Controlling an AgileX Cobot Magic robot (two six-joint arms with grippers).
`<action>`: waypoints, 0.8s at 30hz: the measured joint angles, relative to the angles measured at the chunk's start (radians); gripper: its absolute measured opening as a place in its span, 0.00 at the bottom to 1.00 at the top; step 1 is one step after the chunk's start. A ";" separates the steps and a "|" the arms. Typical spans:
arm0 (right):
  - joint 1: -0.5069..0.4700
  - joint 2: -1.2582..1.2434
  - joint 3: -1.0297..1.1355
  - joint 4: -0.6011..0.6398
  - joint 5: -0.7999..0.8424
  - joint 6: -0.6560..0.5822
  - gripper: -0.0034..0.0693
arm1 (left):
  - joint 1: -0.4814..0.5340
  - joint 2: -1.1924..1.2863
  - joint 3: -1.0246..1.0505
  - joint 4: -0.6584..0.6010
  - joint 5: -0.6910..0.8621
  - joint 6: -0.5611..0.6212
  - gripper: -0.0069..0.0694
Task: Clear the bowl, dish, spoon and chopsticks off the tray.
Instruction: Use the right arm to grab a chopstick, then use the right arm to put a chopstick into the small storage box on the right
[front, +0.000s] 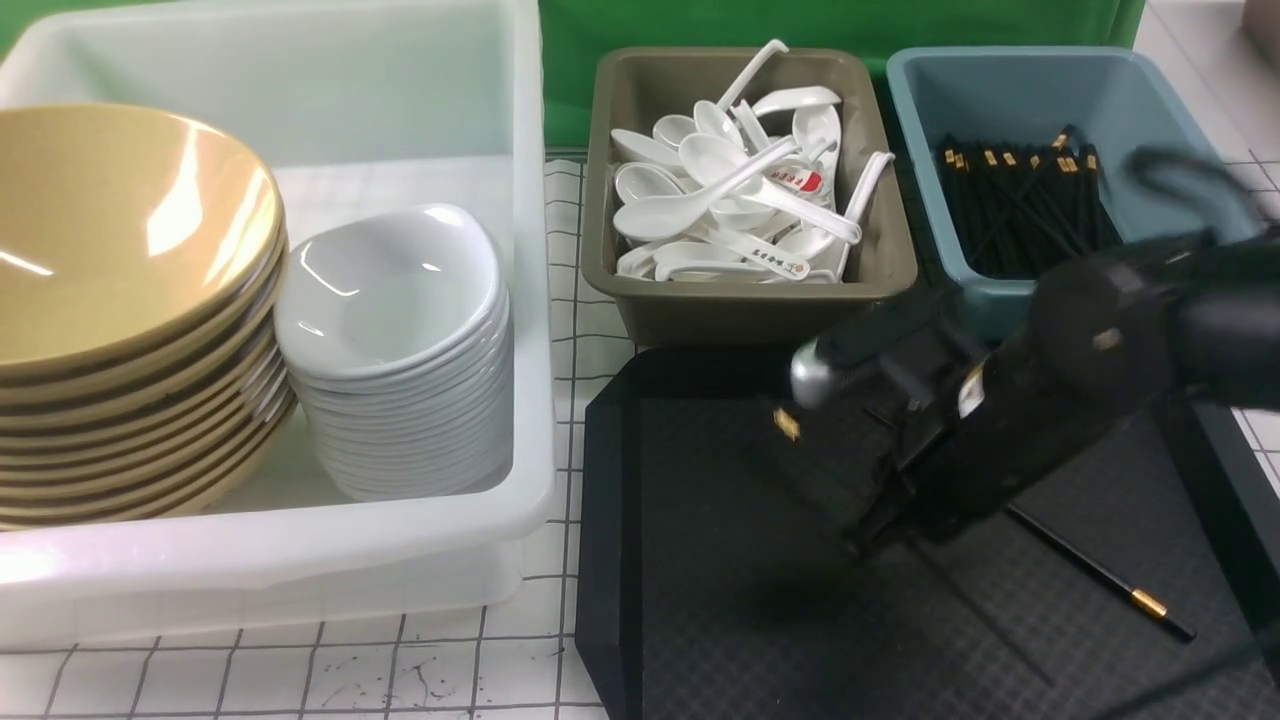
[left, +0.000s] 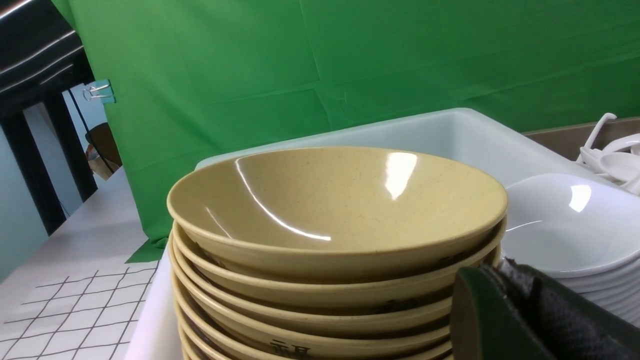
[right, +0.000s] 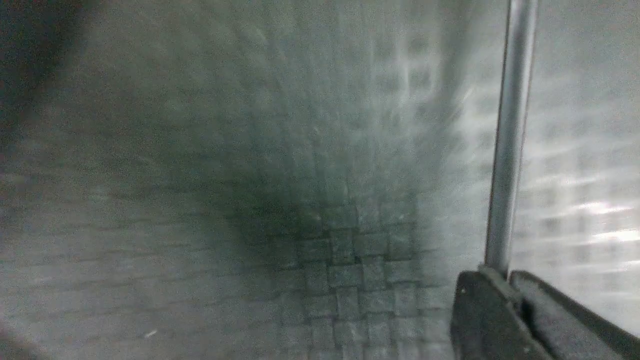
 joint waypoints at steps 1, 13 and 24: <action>0.000 -0.068 -0.002 -0.008 -0.002 -0.008 0.14 | 0.000 0.000 0.000 0.000 0.000 0.000 0.07; -0.316 -0.094 -0.089 -0.151 -0.813 0.044 0.14 | -0.001 0.000 0.018 0.006 -0.016 0.000 0.07; -0.418 0.401 -0.524 -0.155 -0.310 0.126 0.14 | -0.001 0.000 0.041 0.022 -0.068 0.000 0.07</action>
